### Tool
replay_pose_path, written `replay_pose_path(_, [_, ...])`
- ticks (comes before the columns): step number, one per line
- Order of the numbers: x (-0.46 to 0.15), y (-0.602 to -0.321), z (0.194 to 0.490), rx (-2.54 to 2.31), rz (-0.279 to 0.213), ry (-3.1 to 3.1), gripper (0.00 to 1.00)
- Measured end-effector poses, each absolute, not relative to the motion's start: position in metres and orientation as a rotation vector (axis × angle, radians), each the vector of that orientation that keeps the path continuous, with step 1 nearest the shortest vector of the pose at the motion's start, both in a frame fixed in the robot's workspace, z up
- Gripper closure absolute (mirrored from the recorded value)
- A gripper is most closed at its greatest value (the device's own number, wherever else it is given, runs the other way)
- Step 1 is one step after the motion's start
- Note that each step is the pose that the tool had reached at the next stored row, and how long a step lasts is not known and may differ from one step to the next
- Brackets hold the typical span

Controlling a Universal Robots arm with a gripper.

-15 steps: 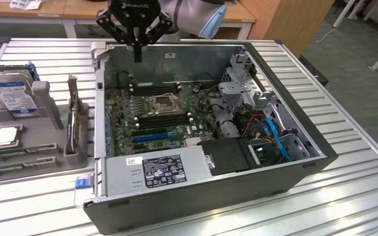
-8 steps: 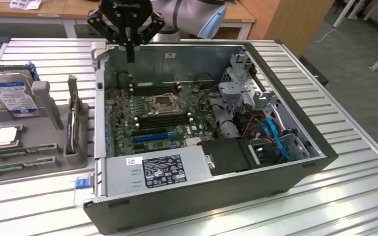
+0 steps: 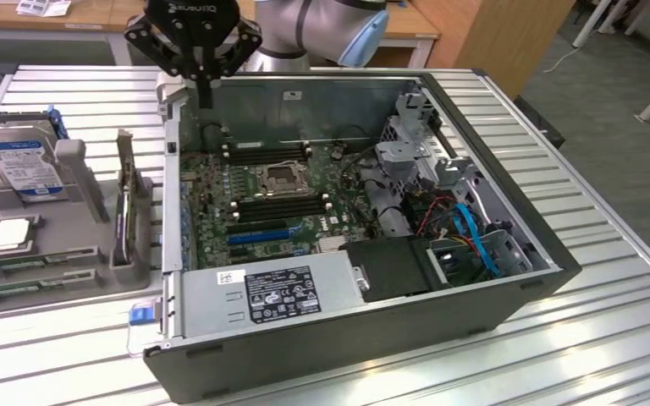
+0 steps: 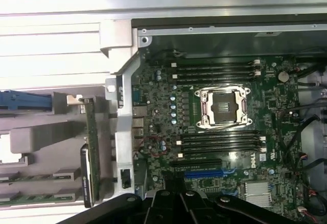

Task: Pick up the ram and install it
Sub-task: 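Reach for the ram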

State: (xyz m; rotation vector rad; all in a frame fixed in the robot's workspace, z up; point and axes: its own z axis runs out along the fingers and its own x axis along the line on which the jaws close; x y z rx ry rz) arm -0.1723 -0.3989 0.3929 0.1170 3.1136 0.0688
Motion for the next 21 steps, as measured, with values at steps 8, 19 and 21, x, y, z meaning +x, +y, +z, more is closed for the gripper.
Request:
replay_pose_path(8, [-0.188,-0.399,0.393,0.117,0.069,3.114,0.90])
replay_pose_path(19, [-0.207,-0.399,0.393,0.117,0.069,3.114,0.90])
replay_pose_path(21, [-0.209,-0.399,0.393,0.117,0.069,3.114,0.90])
